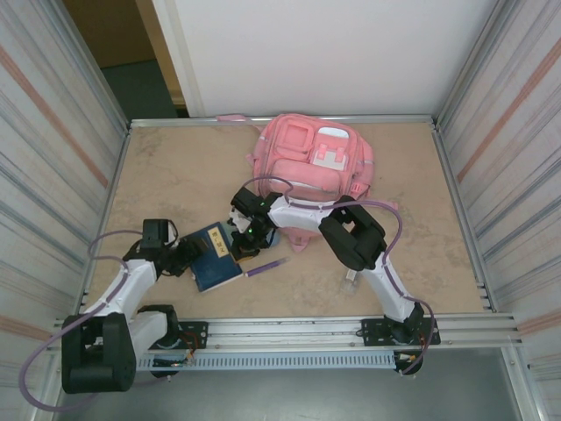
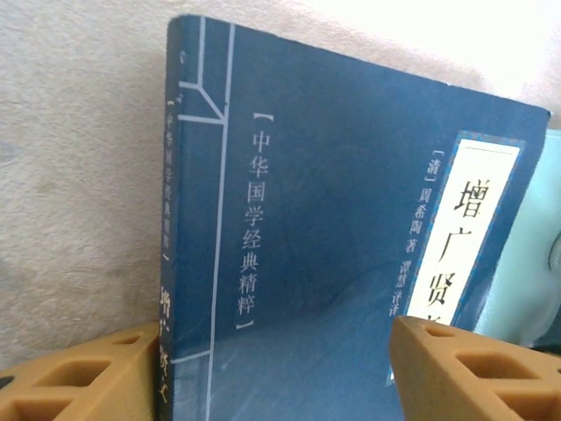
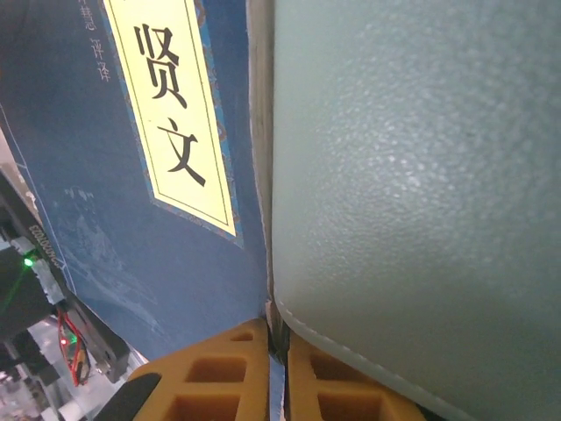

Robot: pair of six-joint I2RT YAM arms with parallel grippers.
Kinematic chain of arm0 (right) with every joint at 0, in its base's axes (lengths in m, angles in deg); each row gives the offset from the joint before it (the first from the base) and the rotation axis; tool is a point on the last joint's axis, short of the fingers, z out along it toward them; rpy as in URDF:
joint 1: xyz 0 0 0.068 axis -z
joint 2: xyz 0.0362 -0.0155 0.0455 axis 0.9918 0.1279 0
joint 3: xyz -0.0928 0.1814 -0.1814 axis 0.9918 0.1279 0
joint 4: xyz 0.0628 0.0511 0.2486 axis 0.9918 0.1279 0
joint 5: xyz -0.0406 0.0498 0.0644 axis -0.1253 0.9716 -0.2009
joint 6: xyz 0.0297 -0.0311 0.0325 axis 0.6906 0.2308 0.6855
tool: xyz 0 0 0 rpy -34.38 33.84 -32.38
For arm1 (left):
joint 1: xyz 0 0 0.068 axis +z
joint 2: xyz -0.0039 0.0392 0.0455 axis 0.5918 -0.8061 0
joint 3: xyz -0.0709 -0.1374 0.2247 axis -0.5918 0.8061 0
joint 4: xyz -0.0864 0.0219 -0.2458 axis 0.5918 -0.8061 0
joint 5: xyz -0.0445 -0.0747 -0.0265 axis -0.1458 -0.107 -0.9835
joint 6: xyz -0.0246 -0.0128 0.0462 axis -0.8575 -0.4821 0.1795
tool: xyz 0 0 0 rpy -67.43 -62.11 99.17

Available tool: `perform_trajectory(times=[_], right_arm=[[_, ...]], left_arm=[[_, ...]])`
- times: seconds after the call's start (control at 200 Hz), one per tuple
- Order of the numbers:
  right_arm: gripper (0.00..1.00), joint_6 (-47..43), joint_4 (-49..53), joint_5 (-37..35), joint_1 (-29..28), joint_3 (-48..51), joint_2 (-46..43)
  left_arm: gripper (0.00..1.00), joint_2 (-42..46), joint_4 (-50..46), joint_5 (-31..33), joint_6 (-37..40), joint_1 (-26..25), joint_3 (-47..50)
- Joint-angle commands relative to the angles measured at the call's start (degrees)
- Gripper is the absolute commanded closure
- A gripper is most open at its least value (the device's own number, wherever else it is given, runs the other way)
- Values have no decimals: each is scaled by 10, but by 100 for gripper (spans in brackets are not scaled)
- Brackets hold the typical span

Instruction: Pack the student bag

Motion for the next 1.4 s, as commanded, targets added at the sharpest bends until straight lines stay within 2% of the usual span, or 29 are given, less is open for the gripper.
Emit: perform_trajectory(times=[0.0, 0.07, 0.195, 0.311, 0.466, 0.601, 0.767, 0.907, 1.002, 1.107, 1.132, 1.153, 1.183, 1.248, 1.288, 1.393], right_arm=[[91, 3, -38, 15, -6, 13, 17], [91, 4, -44, 19, -6, 12, 18], [90, 9, -61, 19, -3, 22, 6], [89, 10, -96, 29, -3, 46, -12], [81, 4, -143, 17, -4, 83, -54], [72, -27, -199, -50, -15, 138, -139], [63, -68, -267, -195, -21, 217, -269], [58, -85, -289, -325, -5, 271, -365], [54, -62, -284, -335, 31, 295, -418], [47, -2, -279, -278, 89, 316, -463], [41, 24, -274, -274, 101, 321, -473], [33, 49, -268, -277, 110, 325, -481], [28, 92, -261, -276, 124, 330, -495], [26, 189, -263, -255, 155, 351, -522], [18, 248, -261, -255, 167, 362, -536], [7, 360, -265, -259, 183, 381, -565]], left_arm=[[36, 30, -10, -96, -8, -8, -28], [42, 41, -14, -105, -32, -9, -26], [60, 37, -53, -87, -54, -8, -32], [85, 35, -80, -64, -51, -8, -49], [99, 47, -136, -20, -57, -8, -89], [100, 67, -180, -7, -51, -8, -146], [99, 64, -214, -28, -59, -8, -239], [98, 51, -171, -52, -79, -20, -286], [97, 37, -116, -67, -101, -45, -306], [95, 9, -53, -54, -96, -98, -338], [95, 0, -45, -46, -94, -111, -348], [95, -8, -36, -39, -94, -120, -356], [95, -19, -21, -37, -94, -130, -366], [94, -40, 23, -35, -98, -149, -378], [94, -51, 55, -33, -109, -158, -380], [92, -75, 152, -16, -181, -172, -369]])
